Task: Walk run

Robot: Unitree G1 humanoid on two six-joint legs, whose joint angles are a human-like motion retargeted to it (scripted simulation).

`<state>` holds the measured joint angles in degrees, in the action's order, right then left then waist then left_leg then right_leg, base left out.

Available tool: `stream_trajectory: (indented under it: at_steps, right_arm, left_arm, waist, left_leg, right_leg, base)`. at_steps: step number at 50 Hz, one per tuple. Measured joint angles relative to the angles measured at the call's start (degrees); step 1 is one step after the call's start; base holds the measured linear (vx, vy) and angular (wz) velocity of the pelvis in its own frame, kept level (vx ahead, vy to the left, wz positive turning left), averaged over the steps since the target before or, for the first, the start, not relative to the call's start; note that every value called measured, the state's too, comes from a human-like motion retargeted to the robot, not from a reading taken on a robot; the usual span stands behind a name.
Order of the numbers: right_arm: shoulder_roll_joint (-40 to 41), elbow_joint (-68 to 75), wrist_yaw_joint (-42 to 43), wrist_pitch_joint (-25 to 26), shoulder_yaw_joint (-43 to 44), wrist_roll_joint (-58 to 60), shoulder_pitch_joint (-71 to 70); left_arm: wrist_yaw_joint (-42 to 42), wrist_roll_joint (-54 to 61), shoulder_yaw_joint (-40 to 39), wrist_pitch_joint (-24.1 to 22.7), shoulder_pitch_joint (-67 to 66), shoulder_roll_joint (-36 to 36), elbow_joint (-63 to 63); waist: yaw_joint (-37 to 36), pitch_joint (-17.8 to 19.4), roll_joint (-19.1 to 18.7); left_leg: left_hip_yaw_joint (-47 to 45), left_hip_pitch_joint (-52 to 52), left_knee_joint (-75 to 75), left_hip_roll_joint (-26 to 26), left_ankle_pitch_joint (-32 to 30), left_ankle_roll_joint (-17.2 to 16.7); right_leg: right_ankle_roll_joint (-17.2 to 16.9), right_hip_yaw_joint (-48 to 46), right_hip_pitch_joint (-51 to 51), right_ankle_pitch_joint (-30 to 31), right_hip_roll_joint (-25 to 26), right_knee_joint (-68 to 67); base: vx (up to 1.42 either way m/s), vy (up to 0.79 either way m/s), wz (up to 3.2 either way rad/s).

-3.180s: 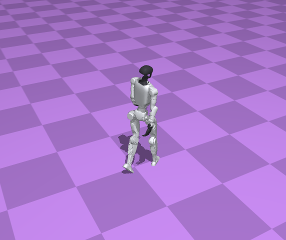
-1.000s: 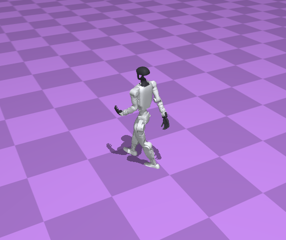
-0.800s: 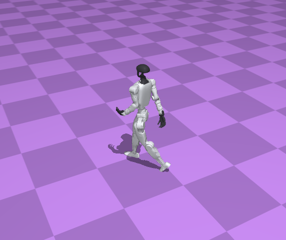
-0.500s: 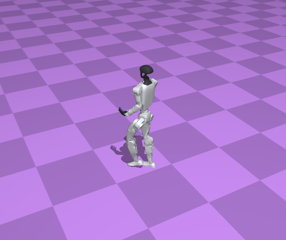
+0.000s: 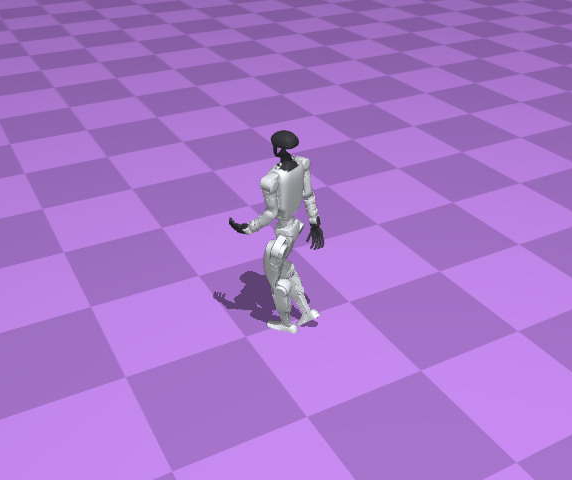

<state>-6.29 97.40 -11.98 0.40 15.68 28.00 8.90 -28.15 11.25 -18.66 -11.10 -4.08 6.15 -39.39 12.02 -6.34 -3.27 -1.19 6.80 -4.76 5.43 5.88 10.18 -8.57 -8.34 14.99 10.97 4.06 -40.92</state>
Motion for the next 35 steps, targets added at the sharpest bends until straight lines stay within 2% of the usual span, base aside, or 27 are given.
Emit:
stream_trajectory:
  at_steps: [2,5,7,10,11,12,13,15,18,20,22,23,24,25,27,30,35]
  right_arm:
    - [0.7,0.0,-3.2,-0.3,0.6,2.5,5.7]
    - [1.2,0.0,-7.5,-0.5,1.0,5.9,12.6]
    - [1.6,0.0,-10.7,0.2,1.1,7.8,16.5]
    - [1.9,0.0,-14.2,1.1,2.3,10.0,20.3]
    - [1.8,0.0,-14.9,1.4,2.8,9.8,20.8]
    - [1.7,0.0,-15.6,1.9,3.1,9.4,21.1]
    - [1.5,0.0,-16.1,2.5,3.4,8.7,21.0]
    - [1.0,0.0,-15.7,3.6,4.6,6.9,19.8]
    - [0.0,0.0,-12.3,2.8,5.8,2.4,15.1]
    - [-0.7,0.0,-10.1,2.5,5.6,-1.1,9.6]
    - [-2.2,0.0,-7.1,3.0,5.1,-3.4,1.5]
    - [-3.0,0.0,-4.6,3.0,5.2,-4.2,-3.1]
    - [-3.3,-0.8,-1.7,2.8,5.3,-4.6,-7.3]
    - [-3.5,-2.1,1.4,2.5,5.4,-4.6,-11.3]
    - [-3.6,-7.0,6.3,1.0,4.3,-4.6,-17.6]
    - [-4.3,-13.7,10.2,-1.5,1.3,-5.0,-26.6]
    - [-7.4,-22.0,11.4,-3.5,-2.0,-5.7,-38.3]
  left_arm:
    - [-0.6,1.0,0.9,-0.8,0.3,0.0,1.6]
    - [-3.0,2.1,1.3,-1.3,0.7,-0.5,3.6]
    - [-4.8,2.9,1.0,-1.4,0.9,-1.1,4.3]
    - [-6.1,3.8,0.7,-1.9,-0.1,-1.6,4.2]
    - [-6.0,3.7,0.8,-2.1,-0.6,-1.4,3.7]
    - [-5.8,3.7,0.9,-2.2,-1.2,-1.1,3.1]
    - [-5.3,3.7,0.9,-2.0,-1.8,-0.6,2.4]
    - [-4.2,3.7,1.3,-1.7,-3.4,0.5,1.3]
    - [-4.0,2.8,1.6,-2.1,-6.1,2.0,0.6]
    - [-4.0,2.1,2.1,-2.3,-7.2,2.9,0.6]
    - [-4.1,2.2,1.6,-2.3,-6.8,3.3,0.4]
    - [-4.3,2.3,1.3,-2.3,-6.5,3.9,0.4]
    - [-4.4,2.5,1.0,-2.3,-6.2,4.1,0.4]
    - [-4.5,2.6,0.6,-2.3,-5.9,4.1,0.4]
    - [-5.0,2.3,0.3,-2.9,-5.7,3.8,1.2]
    - [-6.5,1.1,0.3,-4.0,-5.8,2.4,3.3]
    - [-8.7,-1.1,1.2,-6.0,-4.4,0.1,6.0]
  waist:
    - [3.4,0.4,-0.3]
    - [8.1,1.0,0.4]
    - [9.9,1.6,1.4]
    - [9.9,1.4,1.1]
    - [9.7,1.1,0.7]
    - [9.8,0.6,0.3]
    - [10.1,-0.1,-0.2]
    - [11.8,-1.8,-0.5]
    - [11.7,-3.4,0.1]
    - [10.0,-1.5,-1.3]
    - [8.7,-0.9,-1.1]
    - [8.7,-2.5,1.4]
    - [8.9,-3.2,2.7]
    - [9.1,-3.4,3.4]
    - [6.9,-3.2,4.3]
    - [2.7,-2.8,5.7]
    - [-3.2,-0.5,3.4]
  left_leg:
    - [3.0,-2.6,1.0,1.7,1.4,0.3]
    - [5.6,-6.8,1.5,4.5,3.9,0.9]
    - [6.7,-10.7,1.5,5.9,5.9,1.1]
    - [6.2,-14.9,1.1,5.0,6.7,-0.1]
    - [6.3,-15.8,0.3,4.7,5.4,-1.1]
    - [6.3,-16.4,-0.7,4.3,3.5,-2.2]
    - [6.2,-16.8,-2.0,3.8,0.6,-3.7]
    - [5.8,-17.2,-5.8,2.8,-8.7,-6.6]
    - [2.7,-14.0,-18.2,2.4,-29.6,-9.4]
    - [-3.1,-7.7,-36.5,-3.7,-35.9,-9.1]
    - [-5.2,-2.0,-47.6,-5.5,-35.5,-7.2]
    - [-6.4,0.4,-45.7,-1.3,-34.2,-5.4]
    - [-7.1,3.0,-45.5,0.6,-31.7,-4.4]
    - [-7.5,5.8,-46.1,1.4,-28.6,-3.9]
    - [-10.0,10.7,-44.0,1.7,-22.3,-4.3]
    - [-13.4,17.2,-34.9,0.7,-14.2,-4.1]
    - [-16.2,21.0,-7.5,-2.9,-10.8,-5.1]
  right_leg:
    - [0.5,-2.6,4.5,-4.2,-4.6,6.6]
    - [-0.4,-2.8,9.1,-4.7,-9.7,19.6]
    - [2.4,-4.7,11.8,-7.0,-12.6,29.1]
    - [5.3,1.9,14.5,-10.4,-9.9,41.1]
    - [4.3,-1.3,14.3,-10.7,-10.5,41.3]
    - [4.3,-3.4,14.0,-10.6,-10.8,40.6]
    - [6.5,-3.2,13.7,-10.0,-10.6,38.0]
    - [7.9,-7.8,13.1,-6.4,-12.2,33.9]
    - [9.6,5.5,9.8,-6.8,-9.9,30.3]
    - [11.2,6.8,5.5,-10.2,-5.7,29.1]
    - [12.2,-1.7,0.9,-11.6,-6.5,29.7]
    - [12.0,-2.2,-0.6,-11.5,-9.7,31.6]
    - [12.0,-0.3,-1.8,-12.1,-10.1,32.5]
    - [12.2,2.8,-3.0,-13.1,-9.3,32.9]
    - [12.7,1.7,-5.9,-13.5,-9.0,34.5]
    - [14.1,3.9,-9.9,-14.8,-6.8,36.5]
    - [15.7,7.2,-17.7,-19.6,0.0,37.5]
  base:
    - [0.85,-0.3,1.49]
    - [0.92,-0.46,1.22]
    - [0.87,-0.51,0.66]
    - [0.96,-0.61,-0.01]
    - [1.04,-0.66,-0.06]
    - [1.11,-0.72,0.14]
    - [1.23,-0.81,0.41]
    - [1.21,-0.79,0.72]
    - [1.02,-0.66,0.15]
    - [1.14,-0.75,-0.68]
    - [0.92,-0.6,-0.82]
    - [0.79,-0.49,-0.45]
    - [0.76,-0.44,-0.3]
    - [0.73,-0.39,-0.72]
    - [0.78,-0.4,-1.28]
    - [0.91,-0.43,-1.51]
    - [0.99,-0.37,-0.93]
